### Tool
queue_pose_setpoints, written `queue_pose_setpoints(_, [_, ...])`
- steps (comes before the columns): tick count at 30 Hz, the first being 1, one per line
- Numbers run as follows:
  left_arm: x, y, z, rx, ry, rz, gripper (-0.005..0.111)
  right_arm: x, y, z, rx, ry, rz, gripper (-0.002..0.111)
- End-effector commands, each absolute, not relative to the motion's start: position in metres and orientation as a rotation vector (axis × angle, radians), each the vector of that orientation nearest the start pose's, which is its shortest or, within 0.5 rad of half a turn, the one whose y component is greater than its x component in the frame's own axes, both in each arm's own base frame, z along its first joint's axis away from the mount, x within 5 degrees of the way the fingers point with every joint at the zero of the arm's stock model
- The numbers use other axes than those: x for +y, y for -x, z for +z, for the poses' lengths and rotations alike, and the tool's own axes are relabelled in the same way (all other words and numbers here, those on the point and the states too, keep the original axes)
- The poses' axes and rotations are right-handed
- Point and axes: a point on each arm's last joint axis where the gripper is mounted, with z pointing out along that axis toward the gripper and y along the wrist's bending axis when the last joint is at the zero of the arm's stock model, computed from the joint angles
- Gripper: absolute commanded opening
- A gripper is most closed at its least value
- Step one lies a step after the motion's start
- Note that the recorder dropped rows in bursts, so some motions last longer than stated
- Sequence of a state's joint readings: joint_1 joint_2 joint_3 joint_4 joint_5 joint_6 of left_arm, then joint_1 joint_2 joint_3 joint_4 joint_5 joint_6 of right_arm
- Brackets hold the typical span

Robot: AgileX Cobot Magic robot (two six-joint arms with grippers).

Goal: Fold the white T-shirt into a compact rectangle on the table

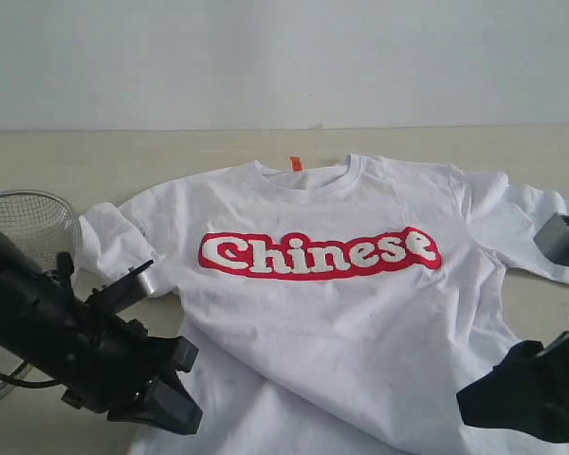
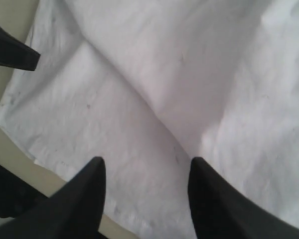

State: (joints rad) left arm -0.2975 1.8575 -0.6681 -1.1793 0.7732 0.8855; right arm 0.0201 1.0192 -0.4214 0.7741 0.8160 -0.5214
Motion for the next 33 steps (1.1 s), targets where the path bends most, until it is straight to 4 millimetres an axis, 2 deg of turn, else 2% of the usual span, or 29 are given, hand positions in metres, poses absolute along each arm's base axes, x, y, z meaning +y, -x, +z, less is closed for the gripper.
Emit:
queue_pose_setpoints(1, [-0.131, -0.232, 0.096, 3.043, -0.281, -1.037, 0.005, 0.050, -0.144, 0.211, 2.649, 0.101, 0.757, 0.046])
queue_pose_setpoints(6, [-0.112, -0.226, 0.087, 3.224, -0.281, -0.703, 0.005, 0.050, -0.144, 0.211, 2.648, 0.100, 0.755, 0.046])
queue_pose_setpoints(8, [-0.109, -0.225, 0.086, 3.250, -0.290, -0.647, 0.005, 0.050, -0.145, 0.211, 2.645, 0.097, 0.751, 0.046])
queue_pose_setpoints(15, [-0.109, -0.217, 0.087, 3.320, -0.325, -0.681, 0.005, 0.050, -0.145, 0.211, 2.643, 0.095, 0.751, 0.046])
queue_pose_setpoints(21, [-0.106, -0.193, 0.081, 3.403, -0.313, -0.686, 0.005, 0.050, -0.145, 0.211, 2.643, 0.095, 0.751, 0.046])
queue_pose_setpoints(25, [-0.119, -0.177, 0.078, 3.433, -0.418, -0.655, 0.005, 0.050, -0.145, 0.211, 2.641, 0.098, 0.751, 0.046])
queue_pose_setpoints(33, [-0.122, -0.172, 0.086, 3.422, -0.465, -0.621, 0.005, 0.050, -0.144, 0.211, 2.643, 0.118, 0.755, 0.046])
